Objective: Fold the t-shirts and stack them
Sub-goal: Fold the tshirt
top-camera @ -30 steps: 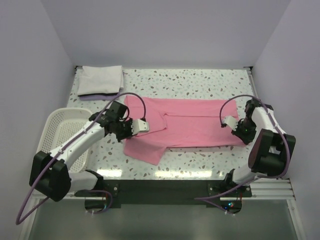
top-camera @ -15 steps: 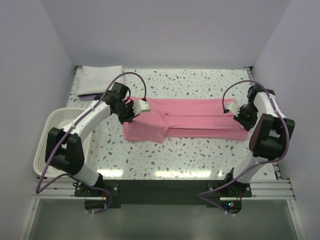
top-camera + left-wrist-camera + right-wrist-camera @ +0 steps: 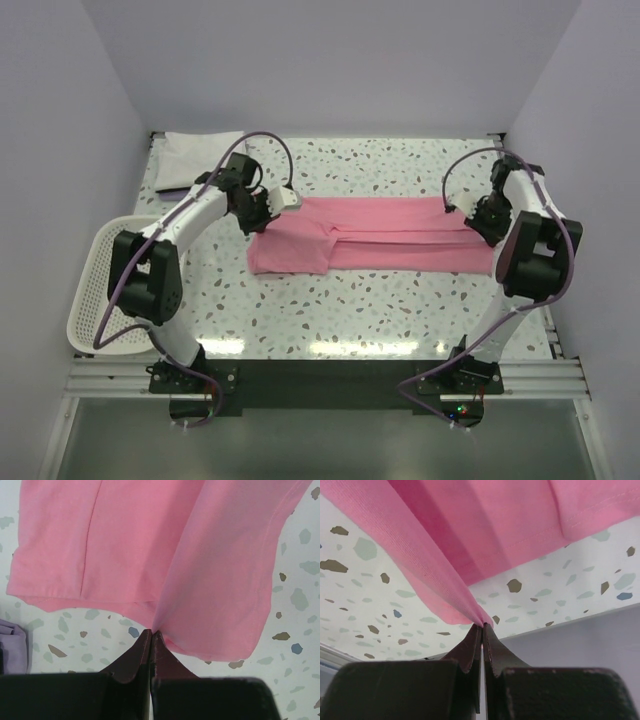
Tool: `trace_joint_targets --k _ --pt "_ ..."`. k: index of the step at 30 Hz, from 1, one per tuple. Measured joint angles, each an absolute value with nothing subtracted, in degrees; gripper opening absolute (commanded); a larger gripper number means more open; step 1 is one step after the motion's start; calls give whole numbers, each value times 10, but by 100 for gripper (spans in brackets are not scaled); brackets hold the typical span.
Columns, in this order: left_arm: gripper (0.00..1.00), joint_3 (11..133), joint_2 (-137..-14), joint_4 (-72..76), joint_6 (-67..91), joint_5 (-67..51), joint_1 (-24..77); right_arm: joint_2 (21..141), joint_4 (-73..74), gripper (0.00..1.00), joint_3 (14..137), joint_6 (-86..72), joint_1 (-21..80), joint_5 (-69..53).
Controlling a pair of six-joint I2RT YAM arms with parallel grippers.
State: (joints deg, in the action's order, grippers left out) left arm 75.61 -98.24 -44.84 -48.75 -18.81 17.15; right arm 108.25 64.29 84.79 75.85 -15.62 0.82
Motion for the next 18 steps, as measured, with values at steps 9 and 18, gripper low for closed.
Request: trace_joint_targets --k 9,18 --pt "0 757 -999 -445 -491 -186 165 1127 639 0 885 754 -134 20" --pt "0 772 -1024 -439 -490 -182 161 1144 638 0 898 750 -131 23"
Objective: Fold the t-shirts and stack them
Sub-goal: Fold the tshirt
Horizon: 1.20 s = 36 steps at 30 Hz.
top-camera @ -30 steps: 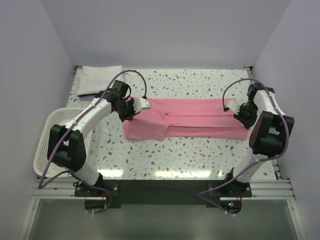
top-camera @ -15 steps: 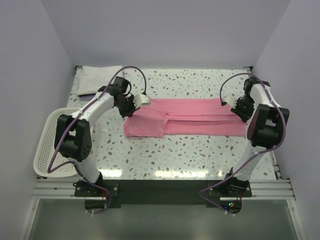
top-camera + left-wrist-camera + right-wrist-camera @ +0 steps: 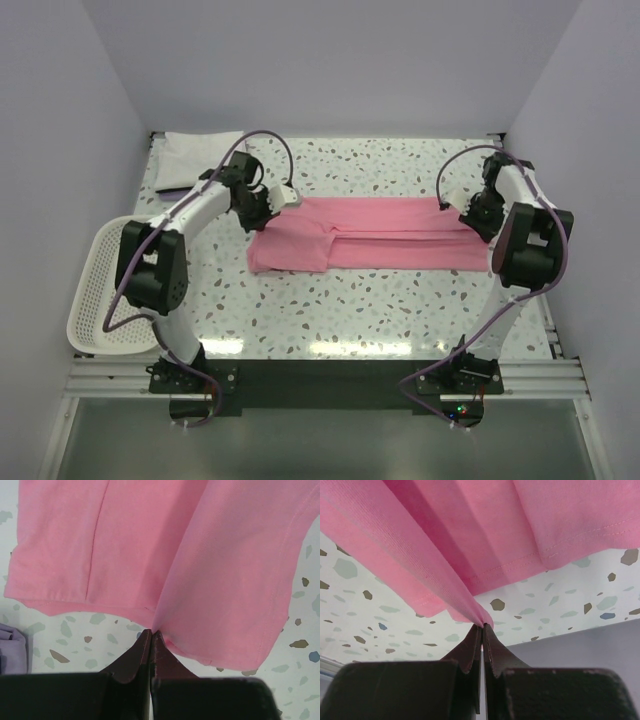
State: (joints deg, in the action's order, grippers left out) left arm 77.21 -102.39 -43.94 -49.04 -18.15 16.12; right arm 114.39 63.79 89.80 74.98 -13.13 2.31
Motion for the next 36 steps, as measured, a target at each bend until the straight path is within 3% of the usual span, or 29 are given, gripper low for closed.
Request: trace_joint_targets --k 36 --pt "0 839 -1110 -437 -494 -150 175 1161 627 0 895 746 -131 35"
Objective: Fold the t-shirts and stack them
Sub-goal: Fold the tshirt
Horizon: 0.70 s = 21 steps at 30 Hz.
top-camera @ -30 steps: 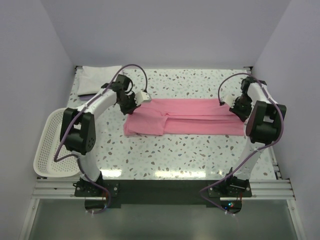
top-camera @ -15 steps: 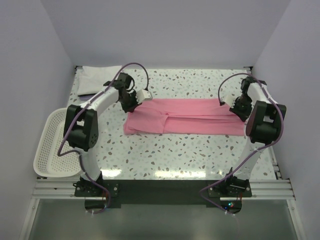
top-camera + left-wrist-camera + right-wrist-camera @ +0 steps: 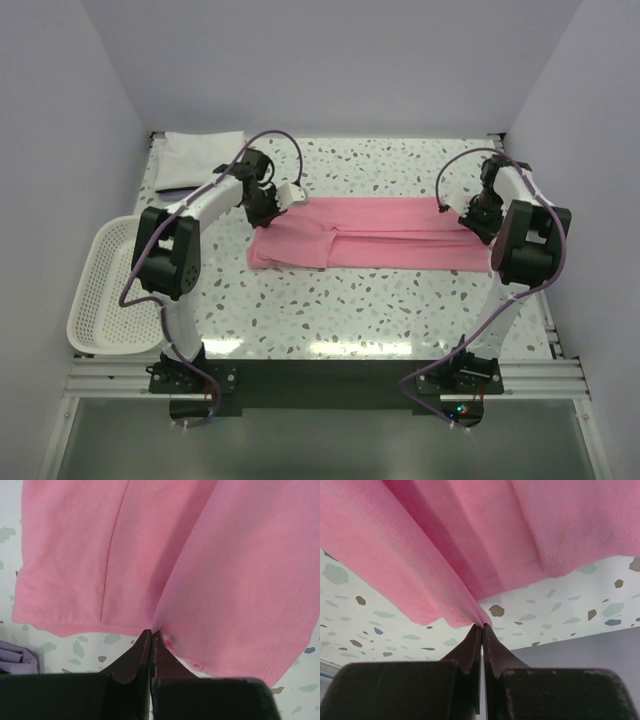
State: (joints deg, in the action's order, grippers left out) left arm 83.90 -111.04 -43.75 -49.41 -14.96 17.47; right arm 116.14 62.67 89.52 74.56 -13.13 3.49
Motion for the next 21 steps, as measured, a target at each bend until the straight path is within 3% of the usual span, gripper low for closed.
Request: trace_joint_targets --k 21 --pt "0 790 -1061 -437 -507 -148 178 1118 625 0 830 753 -131 35"
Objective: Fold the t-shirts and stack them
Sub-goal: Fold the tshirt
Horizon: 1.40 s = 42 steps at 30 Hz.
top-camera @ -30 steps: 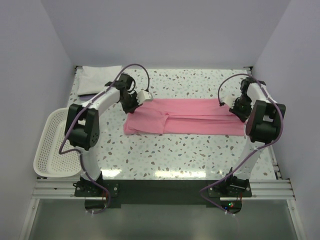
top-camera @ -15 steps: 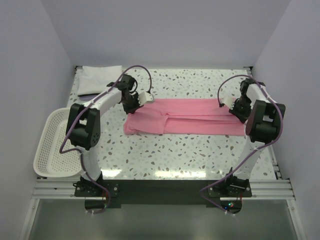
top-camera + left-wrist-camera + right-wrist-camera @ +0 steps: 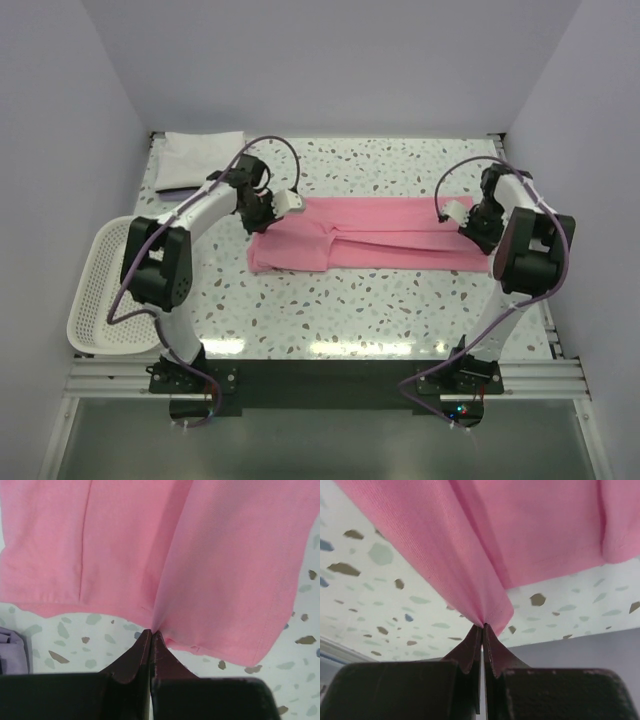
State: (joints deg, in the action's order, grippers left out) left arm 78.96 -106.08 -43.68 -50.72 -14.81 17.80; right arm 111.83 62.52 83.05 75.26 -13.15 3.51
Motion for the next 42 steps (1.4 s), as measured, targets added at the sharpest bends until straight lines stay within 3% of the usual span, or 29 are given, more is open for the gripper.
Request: trace_joint_targets --k 9,14,24,42 --pt "0 675 -882 -460 -525 -180 178 951 648 0 724 784 -135 36" --pt "0 641 -842 -480 -538 -191 178 939 658 0 700 802 -149 40" --pt "0 705 -921 -476 -531 -190 178 1029 666 0 798 794 -155 35" --pt "0 777 -1040 -440 -526 -154 177 1115 650 0 865 766 -144 35"
